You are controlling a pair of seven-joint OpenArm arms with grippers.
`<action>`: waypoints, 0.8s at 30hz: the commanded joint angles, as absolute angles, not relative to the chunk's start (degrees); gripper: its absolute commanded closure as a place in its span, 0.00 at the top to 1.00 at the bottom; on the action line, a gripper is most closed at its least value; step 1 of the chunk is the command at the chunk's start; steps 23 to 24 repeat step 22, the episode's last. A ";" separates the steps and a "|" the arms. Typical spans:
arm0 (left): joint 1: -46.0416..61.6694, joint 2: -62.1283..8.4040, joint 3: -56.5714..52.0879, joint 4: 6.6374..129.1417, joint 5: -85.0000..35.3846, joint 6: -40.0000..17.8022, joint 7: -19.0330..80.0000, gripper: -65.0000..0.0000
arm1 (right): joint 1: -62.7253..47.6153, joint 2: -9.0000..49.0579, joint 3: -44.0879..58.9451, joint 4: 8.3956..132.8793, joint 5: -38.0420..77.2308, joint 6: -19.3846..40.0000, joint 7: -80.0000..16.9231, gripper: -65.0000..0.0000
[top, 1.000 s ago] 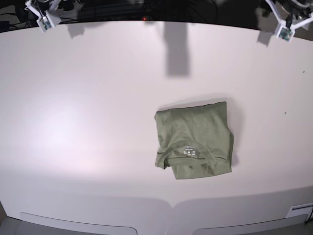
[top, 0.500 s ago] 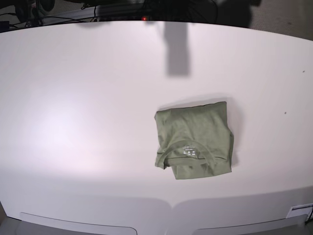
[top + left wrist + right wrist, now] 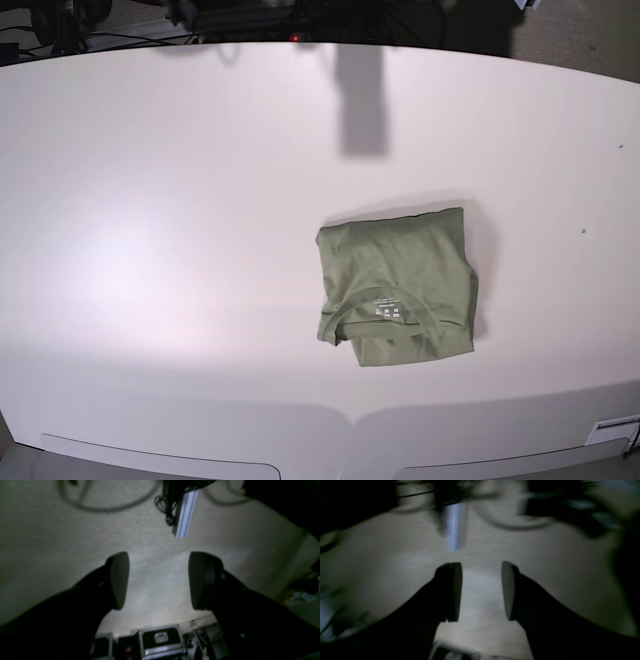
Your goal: Fold the T-shirt properly
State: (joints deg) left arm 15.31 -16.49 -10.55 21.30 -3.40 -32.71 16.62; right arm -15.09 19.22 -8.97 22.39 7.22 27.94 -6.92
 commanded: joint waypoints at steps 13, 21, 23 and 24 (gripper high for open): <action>14.92 -14.66 -10.66 22.92 2.15 -33.01 13.15 0.57 | -12.23 19.84 -11.00 21.78 8.12 25.02 -4.91 0.40; 14.39 -14.00 -10.66 22.98 2.17 -33.01 12.99 0.57 | -12.23 19.84 -11.00 22.09 8.12 25.02 -1.21 0.40; 14.13 -13.98 -10.66 22.98 2.15 -33.01 14.06 0.57 | -12.23 19.84 -11.00 22.50 8.10 25.02 -1.65 0.40; 14.13 -13.98 -10.66 22.98 2.15 -33.01 14.06 0.57 | -12.23 19.84 -11.00 22.50 8.10 25.02 -1.65 0.40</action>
